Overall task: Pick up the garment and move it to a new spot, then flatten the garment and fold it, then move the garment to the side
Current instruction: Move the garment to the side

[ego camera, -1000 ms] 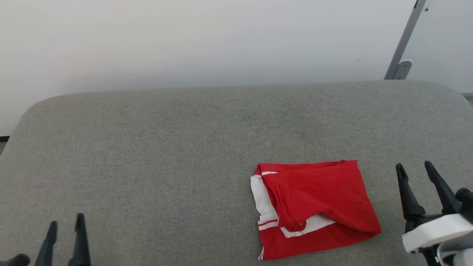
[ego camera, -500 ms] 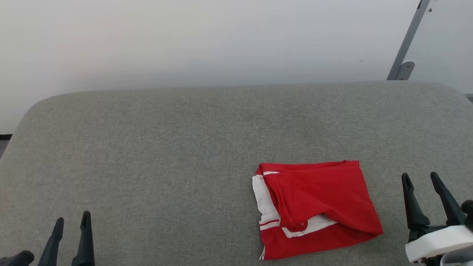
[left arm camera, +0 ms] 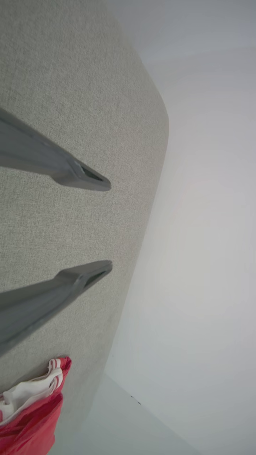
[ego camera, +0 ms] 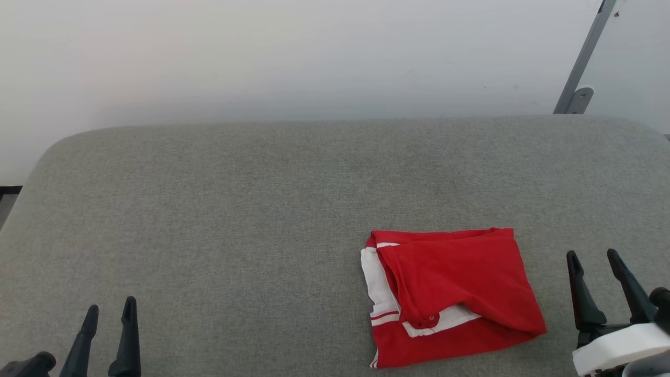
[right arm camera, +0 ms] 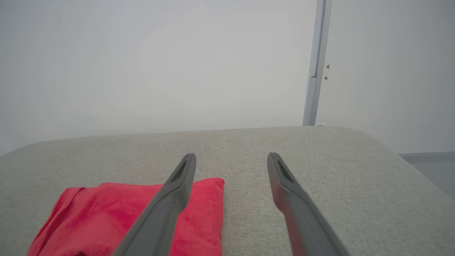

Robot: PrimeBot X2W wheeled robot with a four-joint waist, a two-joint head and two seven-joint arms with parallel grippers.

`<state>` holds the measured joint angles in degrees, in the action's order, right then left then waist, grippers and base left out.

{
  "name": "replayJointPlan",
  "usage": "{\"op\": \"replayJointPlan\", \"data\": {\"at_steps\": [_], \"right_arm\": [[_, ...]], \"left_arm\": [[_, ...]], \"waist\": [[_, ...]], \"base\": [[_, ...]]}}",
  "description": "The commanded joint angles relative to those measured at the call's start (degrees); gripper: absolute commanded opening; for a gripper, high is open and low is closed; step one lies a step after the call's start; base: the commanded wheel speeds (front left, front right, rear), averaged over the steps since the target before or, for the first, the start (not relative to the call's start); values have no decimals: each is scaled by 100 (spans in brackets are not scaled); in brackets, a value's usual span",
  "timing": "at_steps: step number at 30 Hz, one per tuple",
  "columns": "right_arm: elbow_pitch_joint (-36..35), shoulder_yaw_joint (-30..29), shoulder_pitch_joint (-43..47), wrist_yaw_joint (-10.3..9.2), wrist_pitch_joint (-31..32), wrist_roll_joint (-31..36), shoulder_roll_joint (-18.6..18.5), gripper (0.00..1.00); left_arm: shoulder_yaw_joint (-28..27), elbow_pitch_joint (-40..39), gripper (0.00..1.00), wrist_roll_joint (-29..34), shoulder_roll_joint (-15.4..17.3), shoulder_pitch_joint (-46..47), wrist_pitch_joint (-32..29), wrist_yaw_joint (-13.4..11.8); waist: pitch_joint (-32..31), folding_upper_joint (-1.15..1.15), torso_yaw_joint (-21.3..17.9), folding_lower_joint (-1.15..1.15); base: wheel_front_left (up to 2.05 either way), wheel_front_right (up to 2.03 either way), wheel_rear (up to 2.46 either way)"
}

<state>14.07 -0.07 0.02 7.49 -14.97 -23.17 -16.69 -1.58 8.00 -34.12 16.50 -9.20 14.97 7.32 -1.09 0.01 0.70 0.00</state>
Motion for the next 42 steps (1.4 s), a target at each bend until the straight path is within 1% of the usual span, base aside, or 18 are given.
{"op": "replayJointPlan", "data": {"at_steps": [1, 5, 9, 11, 13, 18, 20, 24, 25, 31, 35, 38, 42], "right_arm": [[37, 22, -34, -1, -29, -47, -26, 100], [256, 261, -185, -1, 111, -117, -193, 100], [477, 520, -400, -1, 693, -347, -371, 100], [583, 619, -529, -1, 1151, -609, -440, 100], [590, 747, -678, -1, 1650, -779, -596, 100], [621, 974, -1084, -1, 3081, -1257, -901, 100], [649, 1046, -1269, 0, 3647, -1329, -1034, 100], [723, 1157, -1604, -1, 4687, -1489, -1149, 100], [723, 1157, -1604, -1, 4687, -1489, -1149, 100], [990, 1280, -2008, 0, 5866, -1540, -1150, 100], [1300, 1270, -2178, 0, 6414, -1511, -983, 100], [1468, 1229, -2284, 0, 6614, -1503, -808, 100], [1489, 1182, -2359, 2, 6750, -1547, -663, 100]], "left_arm": [[13, -12, 100, 31, 5, 44, 28, 22], [18, -33, 100, 33, 2, 79, 28, 22], [72, -62, 100, 65, 39, 103, 28, 22], [105, -75, 100, 53, 52, 121, 28, 22], [142, -89, 100, 15, 72, 155, 28, 22], [308, -93, 100, -60, 127, 249, 28, 22], [372, -81, 100, -85, 149, 324, 28, 22], [487, -68, 100, -134, 177, 471, 28, 22], [487, -68, 100, -134, 177, 471, 28, 22], [710, -14, 100, -188, 209, 721, 27, 22], [790, 37, 100, -229, 198, 881, 28, 22], [805, 61, 100, -250, 181, 966, 28, 22], [790, 86, 100, -256, 167, 1024, 28, 22]], "waist": [[3, -1, 10, 0], [23, -1, 44, 0], [61, -1, 108, 0], [90, -1, 144, 0], [147, -1, 187, 0], [366, -1, 309, 0], [455, -1, 371, 0], [644, -1, 505, 0], [644, -1, 505, 0], [899, -1, 739, 0], [1048, -1, 868, 0], [1134, -1, 918, 0], [1191, -1, 928, 0]], "base": [[0, 0, 0], [0, 0, 0], [0, 0, 0], [0, 0, 0], [0, 0, 0], [0, 0, 0], [0, 0, 0], [0, 0, 0], [0, 0, 0], [0, 0, 0], [0, 0, 0], [0, 0, 0], [0, 0, 0]]}}
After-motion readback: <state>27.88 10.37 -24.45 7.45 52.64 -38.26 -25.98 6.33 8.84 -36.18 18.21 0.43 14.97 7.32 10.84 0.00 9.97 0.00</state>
